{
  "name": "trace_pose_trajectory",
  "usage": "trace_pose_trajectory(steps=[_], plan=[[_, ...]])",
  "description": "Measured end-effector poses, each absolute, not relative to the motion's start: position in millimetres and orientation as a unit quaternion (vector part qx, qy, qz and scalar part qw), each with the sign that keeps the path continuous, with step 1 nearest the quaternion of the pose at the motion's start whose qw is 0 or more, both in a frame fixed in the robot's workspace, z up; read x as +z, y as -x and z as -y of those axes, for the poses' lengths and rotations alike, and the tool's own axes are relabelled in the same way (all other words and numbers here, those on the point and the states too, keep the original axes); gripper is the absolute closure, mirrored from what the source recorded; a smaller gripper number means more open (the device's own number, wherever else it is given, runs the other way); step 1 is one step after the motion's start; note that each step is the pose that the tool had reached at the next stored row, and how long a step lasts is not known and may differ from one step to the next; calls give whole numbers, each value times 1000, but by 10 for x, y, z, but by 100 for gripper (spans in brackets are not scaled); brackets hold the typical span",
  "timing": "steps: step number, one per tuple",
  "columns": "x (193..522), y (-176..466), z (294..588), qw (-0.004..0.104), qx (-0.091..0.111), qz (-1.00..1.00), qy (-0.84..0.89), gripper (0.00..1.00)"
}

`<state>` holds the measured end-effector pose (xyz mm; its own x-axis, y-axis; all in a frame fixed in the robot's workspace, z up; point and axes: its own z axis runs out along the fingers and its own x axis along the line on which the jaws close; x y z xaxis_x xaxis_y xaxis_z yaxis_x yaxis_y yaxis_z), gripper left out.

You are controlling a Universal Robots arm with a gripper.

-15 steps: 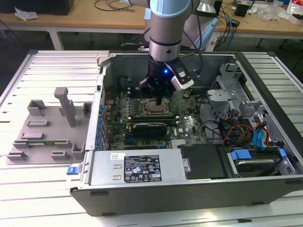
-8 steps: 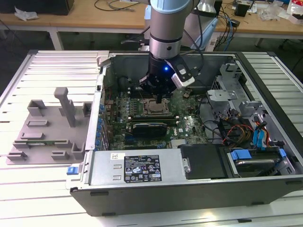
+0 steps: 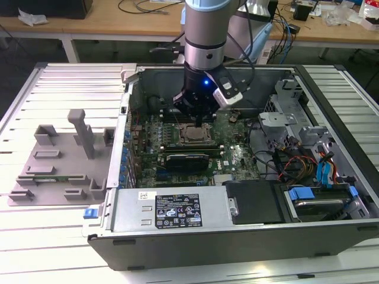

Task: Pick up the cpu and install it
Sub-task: 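Close the cpu cover, then install the first cpu locking lever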

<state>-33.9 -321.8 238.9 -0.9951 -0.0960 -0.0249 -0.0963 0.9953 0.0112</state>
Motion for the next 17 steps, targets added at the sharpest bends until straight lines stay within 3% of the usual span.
trace_pose_trajectory(steps=[17], plan=[[2426,339,3218,12,6,-999,48,89]])
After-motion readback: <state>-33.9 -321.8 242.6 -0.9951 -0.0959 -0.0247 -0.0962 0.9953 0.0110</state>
